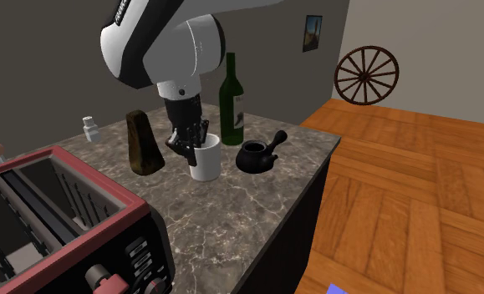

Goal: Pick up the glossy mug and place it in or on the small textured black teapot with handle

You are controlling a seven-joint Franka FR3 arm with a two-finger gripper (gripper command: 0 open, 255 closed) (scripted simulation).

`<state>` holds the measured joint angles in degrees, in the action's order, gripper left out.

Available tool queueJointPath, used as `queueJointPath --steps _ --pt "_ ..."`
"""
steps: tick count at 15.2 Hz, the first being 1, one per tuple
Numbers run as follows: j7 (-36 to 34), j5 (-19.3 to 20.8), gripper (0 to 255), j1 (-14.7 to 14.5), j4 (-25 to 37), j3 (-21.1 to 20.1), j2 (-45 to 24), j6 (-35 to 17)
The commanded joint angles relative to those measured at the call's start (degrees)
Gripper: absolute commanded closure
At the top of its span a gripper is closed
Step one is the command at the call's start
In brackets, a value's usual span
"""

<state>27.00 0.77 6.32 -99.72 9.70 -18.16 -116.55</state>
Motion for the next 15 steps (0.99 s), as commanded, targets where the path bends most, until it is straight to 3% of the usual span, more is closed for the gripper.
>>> queueJointPath --steps 1,15 --pt "0.0 0.1 255 0.0 0.9 0.0 0.5 1.3" --pt "0.2 0.4 255 -0.1 8.6 0.2 2.7 11.3"
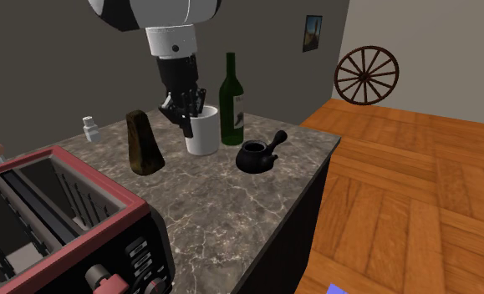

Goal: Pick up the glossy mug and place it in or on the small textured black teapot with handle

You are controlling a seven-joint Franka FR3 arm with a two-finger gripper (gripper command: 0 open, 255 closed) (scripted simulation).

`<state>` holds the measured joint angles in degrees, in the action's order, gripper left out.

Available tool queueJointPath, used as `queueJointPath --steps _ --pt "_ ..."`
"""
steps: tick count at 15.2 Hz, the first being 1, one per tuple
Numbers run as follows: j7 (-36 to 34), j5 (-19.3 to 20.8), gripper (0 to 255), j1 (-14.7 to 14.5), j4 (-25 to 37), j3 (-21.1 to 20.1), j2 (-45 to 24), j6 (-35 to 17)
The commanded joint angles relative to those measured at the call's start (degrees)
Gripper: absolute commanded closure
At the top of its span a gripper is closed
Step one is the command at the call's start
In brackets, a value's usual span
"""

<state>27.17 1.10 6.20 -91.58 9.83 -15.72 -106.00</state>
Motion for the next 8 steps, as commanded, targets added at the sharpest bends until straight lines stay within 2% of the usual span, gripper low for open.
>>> queueJointPath --steps 1,8 --pt "0.1 0.0 255 0.0 1.1 0.0 0.4 1.5" --pt "0.3 0.0 255 0.1 5.9 0.1 0.5 6.4"
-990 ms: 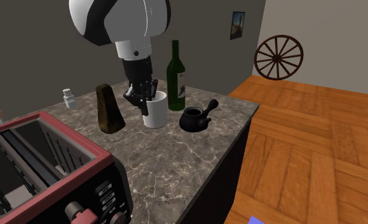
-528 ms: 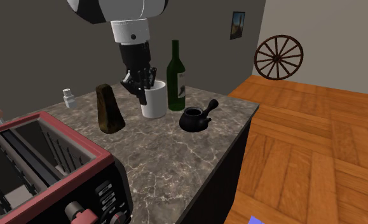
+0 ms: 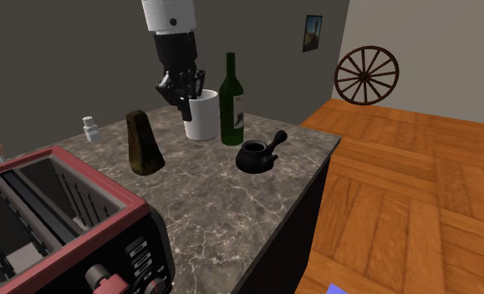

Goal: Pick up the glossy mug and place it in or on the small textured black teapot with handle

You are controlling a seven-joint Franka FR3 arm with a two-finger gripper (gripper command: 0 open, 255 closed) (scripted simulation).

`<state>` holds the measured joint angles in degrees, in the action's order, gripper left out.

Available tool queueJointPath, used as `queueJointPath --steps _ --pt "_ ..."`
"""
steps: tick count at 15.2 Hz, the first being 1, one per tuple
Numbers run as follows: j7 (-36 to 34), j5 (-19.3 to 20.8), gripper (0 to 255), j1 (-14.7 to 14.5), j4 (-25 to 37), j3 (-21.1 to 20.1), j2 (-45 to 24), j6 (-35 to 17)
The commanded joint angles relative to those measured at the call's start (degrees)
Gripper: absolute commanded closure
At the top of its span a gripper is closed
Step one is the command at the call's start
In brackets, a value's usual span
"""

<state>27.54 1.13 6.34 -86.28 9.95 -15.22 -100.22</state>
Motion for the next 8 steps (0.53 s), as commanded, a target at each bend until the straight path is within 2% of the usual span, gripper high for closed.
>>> queueJointPath --steps 1,8 --pt "1.2 -0.1 255 0.8 0.9 0.4 -0.1 0.7" --pt "10.1 -1.3 255 6.7 5.0 3.4 -2.4 2.2"
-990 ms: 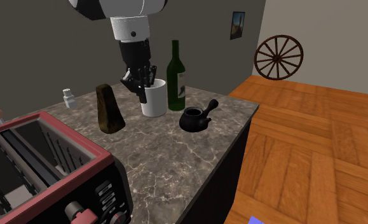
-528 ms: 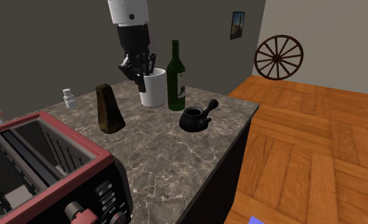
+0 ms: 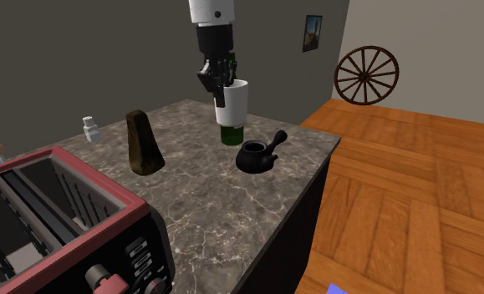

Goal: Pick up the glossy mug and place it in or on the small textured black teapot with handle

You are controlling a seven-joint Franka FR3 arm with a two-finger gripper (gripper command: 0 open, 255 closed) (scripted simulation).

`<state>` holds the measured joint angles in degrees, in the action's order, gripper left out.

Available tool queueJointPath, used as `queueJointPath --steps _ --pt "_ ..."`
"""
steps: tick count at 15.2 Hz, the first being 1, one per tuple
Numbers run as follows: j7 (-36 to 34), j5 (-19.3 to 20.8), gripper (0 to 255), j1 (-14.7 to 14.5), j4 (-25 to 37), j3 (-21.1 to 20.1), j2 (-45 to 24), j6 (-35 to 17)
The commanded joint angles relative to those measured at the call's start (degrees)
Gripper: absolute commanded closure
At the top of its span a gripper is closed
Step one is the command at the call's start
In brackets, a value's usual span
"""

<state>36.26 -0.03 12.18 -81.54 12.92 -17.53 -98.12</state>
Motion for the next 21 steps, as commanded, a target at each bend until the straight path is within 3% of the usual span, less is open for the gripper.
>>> queueJointPath --steps 1,10,21 --pt "2.6 -0.4 255 1.8 1.2 0.8 -0.6 0.5" --pt "13.4 -3.3 255 10.7 14.2 3.6 -8.7 5.2" --pt "13.1 -3.1 255 9.8 3.9 3.5 -7.5 -4.0"
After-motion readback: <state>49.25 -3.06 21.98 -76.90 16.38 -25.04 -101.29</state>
